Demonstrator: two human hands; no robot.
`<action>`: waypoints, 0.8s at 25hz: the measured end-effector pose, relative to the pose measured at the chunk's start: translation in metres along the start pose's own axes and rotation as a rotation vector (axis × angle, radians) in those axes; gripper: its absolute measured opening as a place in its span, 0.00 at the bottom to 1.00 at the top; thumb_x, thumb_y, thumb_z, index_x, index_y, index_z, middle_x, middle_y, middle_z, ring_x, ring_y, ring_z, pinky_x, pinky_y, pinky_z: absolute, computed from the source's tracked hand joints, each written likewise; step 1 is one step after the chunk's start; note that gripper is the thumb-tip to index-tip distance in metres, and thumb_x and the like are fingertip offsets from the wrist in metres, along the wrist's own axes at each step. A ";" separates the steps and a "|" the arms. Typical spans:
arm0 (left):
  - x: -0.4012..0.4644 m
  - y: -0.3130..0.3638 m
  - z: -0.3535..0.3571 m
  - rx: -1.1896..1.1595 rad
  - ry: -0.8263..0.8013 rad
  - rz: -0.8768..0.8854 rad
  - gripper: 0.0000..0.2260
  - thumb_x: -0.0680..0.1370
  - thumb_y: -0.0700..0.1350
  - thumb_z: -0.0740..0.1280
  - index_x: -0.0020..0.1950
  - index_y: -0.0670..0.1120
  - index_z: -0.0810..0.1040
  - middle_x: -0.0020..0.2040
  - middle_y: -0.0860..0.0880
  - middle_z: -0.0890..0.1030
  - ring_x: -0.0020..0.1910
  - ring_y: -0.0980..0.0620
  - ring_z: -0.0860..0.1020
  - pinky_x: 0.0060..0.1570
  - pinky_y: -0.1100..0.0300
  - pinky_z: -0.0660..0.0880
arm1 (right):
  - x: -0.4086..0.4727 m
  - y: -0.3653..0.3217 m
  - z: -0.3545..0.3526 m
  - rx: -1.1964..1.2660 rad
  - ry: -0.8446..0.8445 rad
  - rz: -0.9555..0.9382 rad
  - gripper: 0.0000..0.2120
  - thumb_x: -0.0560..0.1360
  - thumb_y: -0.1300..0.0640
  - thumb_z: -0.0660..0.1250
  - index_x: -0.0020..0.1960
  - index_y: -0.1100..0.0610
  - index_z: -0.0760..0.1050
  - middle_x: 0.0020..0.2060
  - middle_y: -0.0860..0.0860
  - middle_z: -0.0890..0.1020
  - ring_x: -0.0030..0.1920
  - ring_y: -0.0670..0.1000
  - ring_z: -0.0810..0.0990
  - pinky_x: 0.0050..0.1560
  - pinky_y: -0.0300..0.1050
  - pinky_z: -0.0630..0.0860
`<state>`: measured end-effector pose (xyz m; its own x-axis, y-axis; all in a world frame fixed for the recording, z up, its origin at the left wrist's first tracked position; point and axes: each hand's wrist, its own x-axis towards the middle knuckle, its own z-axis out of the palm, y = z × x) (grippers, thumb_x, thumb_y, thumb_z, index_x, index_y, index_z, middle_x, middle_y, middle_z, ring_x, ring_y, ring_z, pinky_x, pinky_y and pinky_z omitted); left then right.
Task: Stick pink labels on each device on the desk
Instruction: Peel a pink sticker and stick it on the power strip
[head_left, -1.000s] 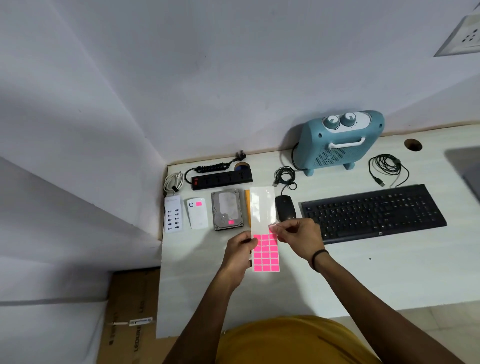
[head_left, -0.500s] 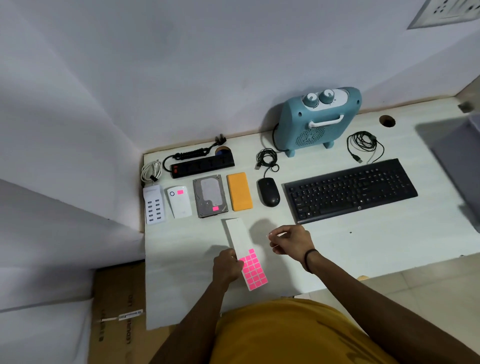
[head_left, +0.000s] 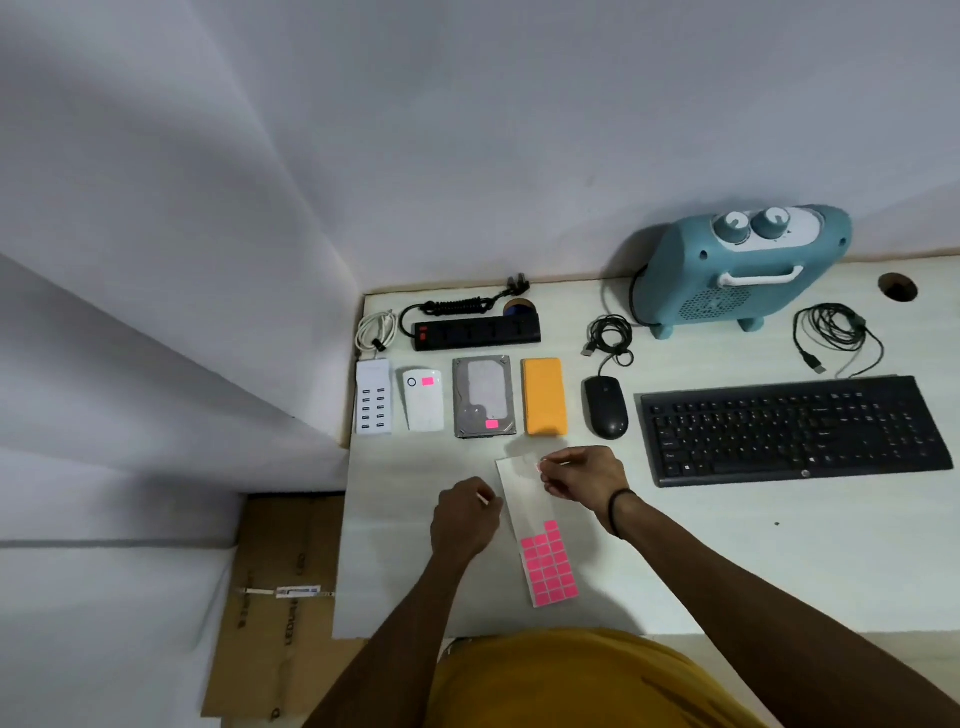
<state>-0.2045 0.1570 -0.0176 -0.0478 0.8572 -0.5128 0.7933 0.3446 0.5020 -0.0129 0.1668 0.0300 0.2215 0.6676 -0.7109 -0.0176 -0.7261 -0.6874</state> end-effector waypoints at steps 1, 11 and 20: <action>0.007 0.006 -0.011 -0.025 0.026 0.009 0.04 0.75 0.51 0.71 0.44 0.52 0.82 0.43 0.53 0.86 0.45 0.51 0.84 0.47 0.56 0.81 | 0.008 -0.010 0.009 0.020 -0.007 -0.011 0.03 0.70 0.63 0.78 0.42 0.61 0.84 0.37 0.60 0.86 0.36 0.54 0.84 0.49 0.49 0.84; 0.160 0.083 -0.154 0.278 0.255 0.259 0.18 0.75 0.41 0.71 0.64 0.47 0.76 0.61 0.46 0.77 0.60 0.44 0.77 0.52 0.47 0.78 | 0.091 -0.122 0.076 0.144 0.013 -0.084 0.04 0.69 0.64 0.78 0.41 0.60 0.84 0.39 0.60 0.86 0.36 0.55 0.84 0.49 0.51 0.84; 0.287 0.106 -0.161 0.629 -0.042 0.351 0.44 0.66 0.43 0.78 0.78 0.53 0.60 0.71 0.45 0.68 0.70 0.40 0.68 0.62 0.36 0.73 | 0.148 -0.149 0.091 0.245 0.029 0.004 0.07 0.70 0.63 0.78 0.46 0.63 0.84 0.41 0.61 0.86 0.39 0.53 0.85 0.47 0.46 0.84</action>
<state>-0.2318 0.5009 0.0009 0.2871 0.8571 -0.4277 0.9575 -0.2445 0.1528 -0.0660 0.3894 0.0136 0.2490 0.6572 -0.7114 -0.2539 -0.6645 -0.7028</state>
